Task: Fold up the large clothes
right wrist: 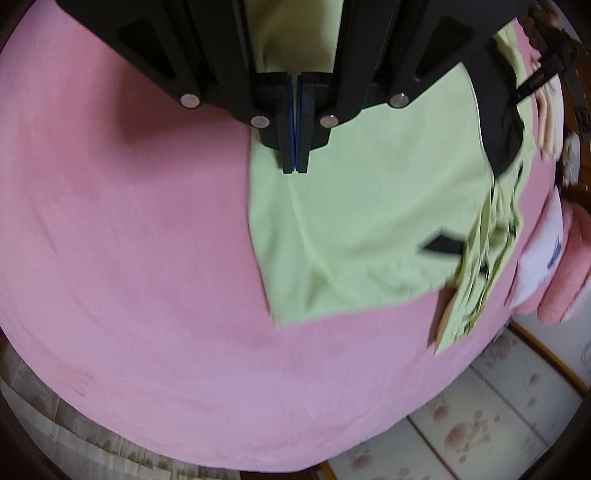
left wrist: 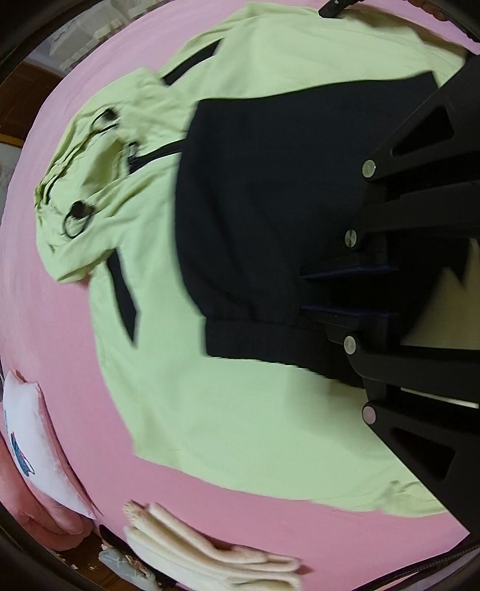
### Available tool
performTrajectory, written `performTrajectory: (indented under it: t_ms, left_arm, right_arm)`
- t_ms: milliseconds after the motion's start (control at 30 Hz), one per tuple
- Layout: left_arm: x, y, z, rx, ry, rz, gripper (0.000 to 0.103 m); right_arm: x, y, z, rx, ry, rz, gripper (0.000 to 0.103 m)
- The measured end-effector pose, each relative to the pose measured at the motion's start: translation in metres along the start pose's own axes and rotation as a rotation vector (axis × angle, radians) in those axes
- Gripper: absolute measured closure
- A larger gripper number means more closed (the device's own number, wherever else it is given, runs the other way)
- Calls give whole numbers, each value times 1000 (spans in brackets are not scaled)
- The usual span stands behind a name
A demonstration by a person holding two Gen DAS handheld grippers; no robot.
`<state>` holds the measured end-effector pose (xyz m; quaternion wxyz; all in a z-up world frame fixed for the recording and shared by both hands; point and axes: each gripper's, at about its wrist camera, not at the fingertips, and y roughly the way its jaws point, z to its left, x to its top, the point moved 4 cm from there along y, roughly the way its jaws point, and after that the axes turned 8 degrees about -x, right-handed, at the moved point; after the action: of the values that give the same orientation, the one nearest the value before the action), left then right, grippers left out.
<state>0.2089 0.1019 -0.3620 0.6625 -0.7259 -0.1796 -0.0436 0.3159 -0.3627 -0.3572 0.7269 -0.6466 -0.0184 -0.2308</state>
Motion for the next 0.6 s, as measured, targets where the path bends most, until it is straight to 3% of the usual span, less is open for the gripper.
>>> performTrajectory:
  t_ms: [233, 367, 467, 500, 533, 600]
  left_arm:
    - [-48, -19, 6, -47, -18, 4, 89]
    - [-58, -29, 2, -11, -33, 32, 86]
    - [-66, -40, -8, 11, 0, 44, 69]
    - [-69, -43, -11, 15, 7, 53, 52]
    - [-74, -48, -14, 21, 11, 58, 44]
    - [-82, -54, -19, 26, 31, 78, 44]
  right_arm:
    - [-55, -14, 3, -4, -46, 90, 101]
    - [-81, -29, 4, -2, -7, 127, 101]
    - [-103, -35, 16, 6, 57, 200, 101]
    - [-112, -38, 21, 11, 74, 229, 101]
    - [-120, -40, 26, 18, 90, 255, 101]
    - [-130, -42, 37, 26, 111, 290, 99]
